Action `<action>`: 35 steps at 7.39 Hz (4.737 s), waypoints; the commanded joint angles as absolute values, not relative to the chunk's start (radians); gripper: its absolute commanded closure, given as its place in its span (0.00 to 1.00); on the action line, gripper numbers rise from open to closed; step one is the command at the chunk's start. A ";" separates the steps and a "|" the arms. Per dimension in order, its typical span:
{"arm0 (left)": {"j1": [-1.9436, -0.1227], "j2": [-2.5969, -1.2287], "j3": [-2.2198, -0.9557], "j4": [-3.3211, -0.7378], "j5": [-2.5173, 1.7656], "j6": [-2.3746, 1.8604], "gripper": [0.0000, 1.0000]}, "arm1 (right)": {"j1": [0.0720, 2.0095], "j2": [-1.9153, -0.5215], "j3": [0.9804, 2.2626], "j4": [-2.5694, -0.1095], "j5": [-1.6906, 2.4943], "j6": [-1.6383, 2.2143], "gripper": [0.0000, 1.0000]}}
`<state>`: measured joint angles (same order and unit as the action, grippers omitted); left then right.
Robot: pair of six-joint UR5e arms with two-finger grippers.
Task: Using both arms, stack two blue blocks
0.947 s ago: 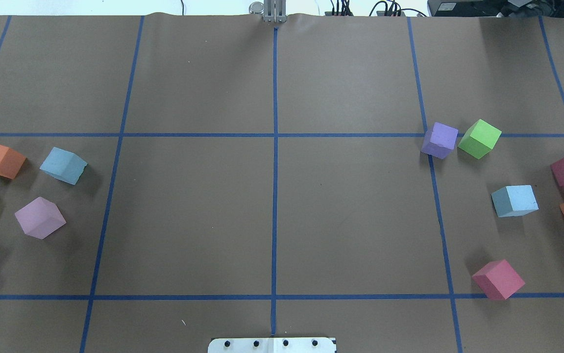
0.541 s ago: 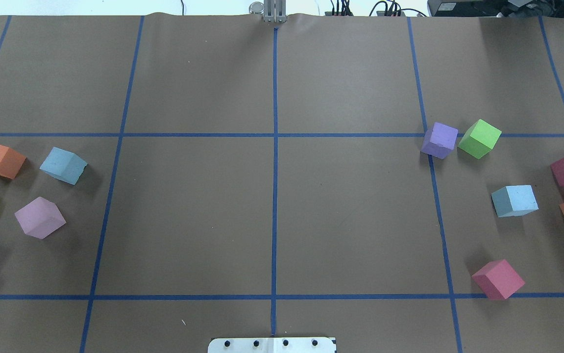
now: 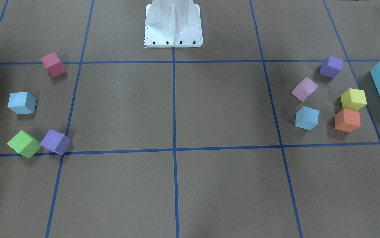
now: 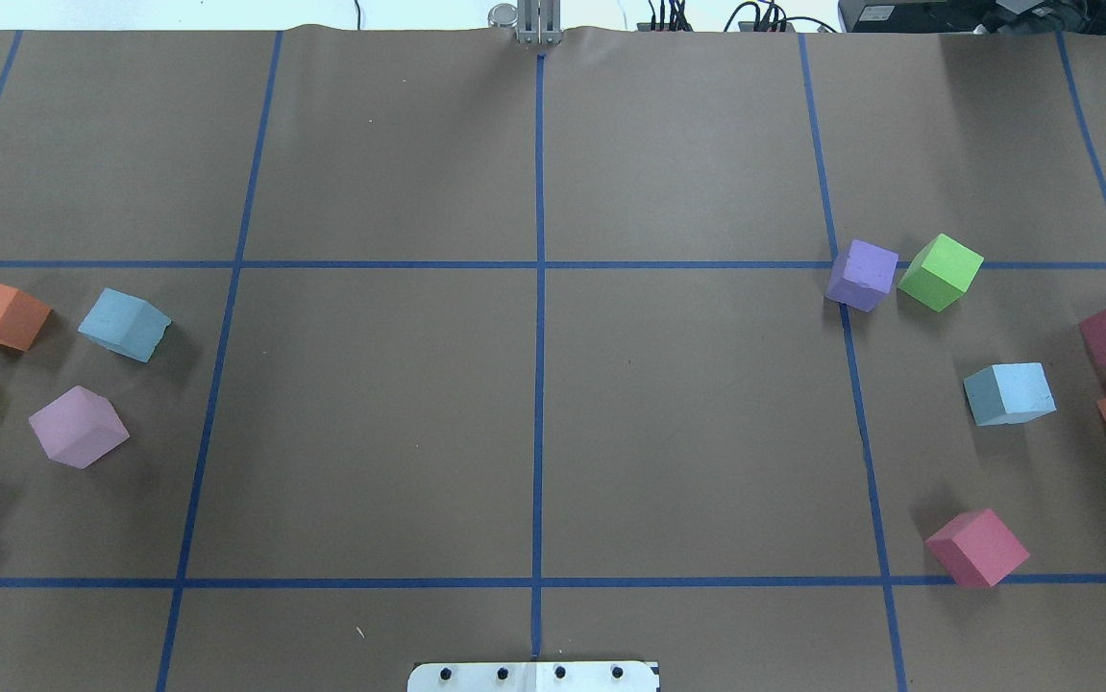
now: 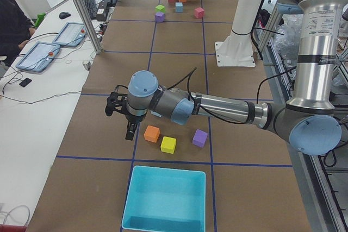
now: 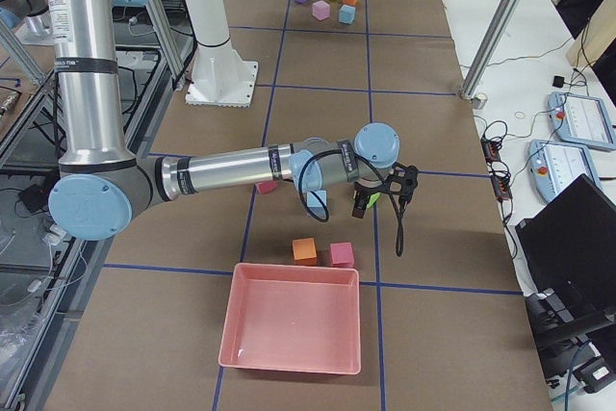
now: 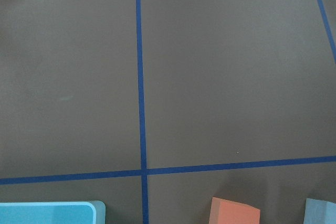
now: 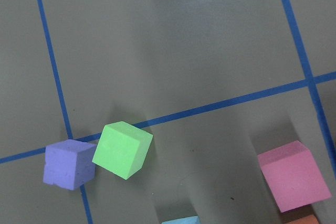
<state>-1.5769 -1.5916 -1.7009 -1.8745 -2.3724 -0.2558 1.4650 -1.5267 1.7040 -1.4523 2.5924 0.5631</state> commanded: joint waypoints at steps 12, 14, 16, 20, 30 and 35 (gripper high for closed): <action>-1.574 -1.592 -1.700 -1.871 -2.376 -0.255 0.02 | 1.147 -1.682 1.817 -1.183 2.307 0.584 0.00; -1.574 -1.591 -1.701 -1.873 -2.378 -0.256 0.02 | 1.108 -1.715 1.833 -1.183 2.261 0.584 0.00; -1.574 -1.591 -1.703 -1.870 -2.378 -0.256 0.02 | 1.056 -1.692 1.832 -1.183 2.222 0.606 0.00; -1.574 -1.591 -1.704 -1.867 -2.379 -0.256 0.02 | 0.976 -1.678 1.825 -1.180 2.191 0.675 0.00; -1.574 -1.591 -1.703 -1.867 -2.379 -0.256 0.02 | 0.907 -1.704 1.780 -1.149 2.122 0.683 0.00; -1.574 -1.588 -1.707 -1.867 -2.379 -0.256 0.02 | 0.896 -1.697 1.686 -1.011 2.131 0.722 0.38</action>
